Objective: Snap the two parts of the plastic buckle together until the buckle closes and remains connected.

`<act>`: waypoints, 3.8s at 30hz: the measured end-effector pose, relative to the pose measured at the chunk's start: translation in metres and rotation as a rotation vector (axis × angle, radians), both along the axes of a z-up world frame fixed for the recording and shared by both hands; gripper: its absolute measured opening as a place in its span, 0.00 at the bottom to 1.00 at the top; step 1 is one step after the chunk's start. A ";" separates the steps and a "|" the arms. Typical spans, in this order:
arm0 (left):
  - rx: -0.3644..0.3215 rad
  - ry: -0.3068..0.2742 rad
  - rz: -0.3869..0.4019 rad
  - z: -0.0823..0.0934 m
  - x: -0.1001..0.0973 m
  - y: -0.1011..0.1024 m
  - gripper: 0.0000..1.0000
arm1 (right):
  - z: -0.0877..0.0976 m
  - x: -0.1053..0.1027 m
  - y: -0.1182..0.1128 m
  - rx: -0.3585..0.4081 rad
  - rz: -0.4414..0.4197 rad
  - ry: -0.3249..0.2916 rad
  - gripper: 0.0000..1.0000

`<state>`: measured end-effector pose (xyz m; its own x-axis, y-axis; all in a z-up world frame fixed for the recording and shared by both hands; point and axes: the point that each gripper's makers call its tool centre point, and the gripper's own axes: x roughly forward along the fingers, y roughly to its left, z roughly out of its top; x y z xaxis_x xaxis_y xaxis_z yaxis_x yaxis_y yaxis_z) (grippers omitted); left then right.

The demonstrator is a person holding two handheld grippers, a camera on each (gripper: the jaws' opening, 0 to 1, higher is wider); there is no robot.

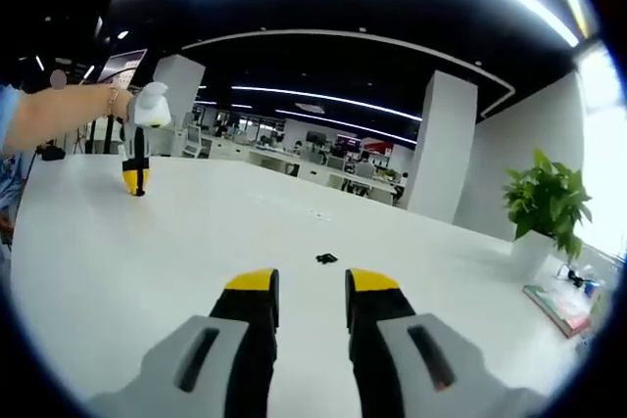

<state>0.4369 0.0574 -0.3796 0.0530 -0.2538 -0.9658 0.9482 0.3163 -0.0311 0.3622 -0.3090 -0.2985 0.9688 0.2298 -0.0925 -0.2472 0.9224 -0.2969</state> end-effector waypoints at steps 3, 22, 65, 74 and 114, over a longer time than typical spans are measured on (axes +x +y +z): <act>0.006 0.001 -0.005 0.001 -0.009 -0.001 0.08 | 0.002 -0.001 -0.002 0.007 -0.005 -0.008 0.27; 0.001 -0.010 -0.114 0.001 -0.093 -0.013 0.08 | -0.002 -0.003 0.000 -0.003 -0.016 0.008 0.27; 0.045 0.016 -0.192 -0.002 -0.128 -0.024 0.09 | 0.071 0.022 -0.027 -0.084 -0.003 -0.048 0.26; 0.065 0.020 -0.185 -0.002 -0.129 -0.023 0.09 | 0.063 0.078 -0.034 -0.174 0.044 0.035 0.22; 0.080 0.036 -0.152 -0.001 -0.126 -0.023 0.09 | -0.068 0.183 0.010 -0.219 0.416 0.569 0.09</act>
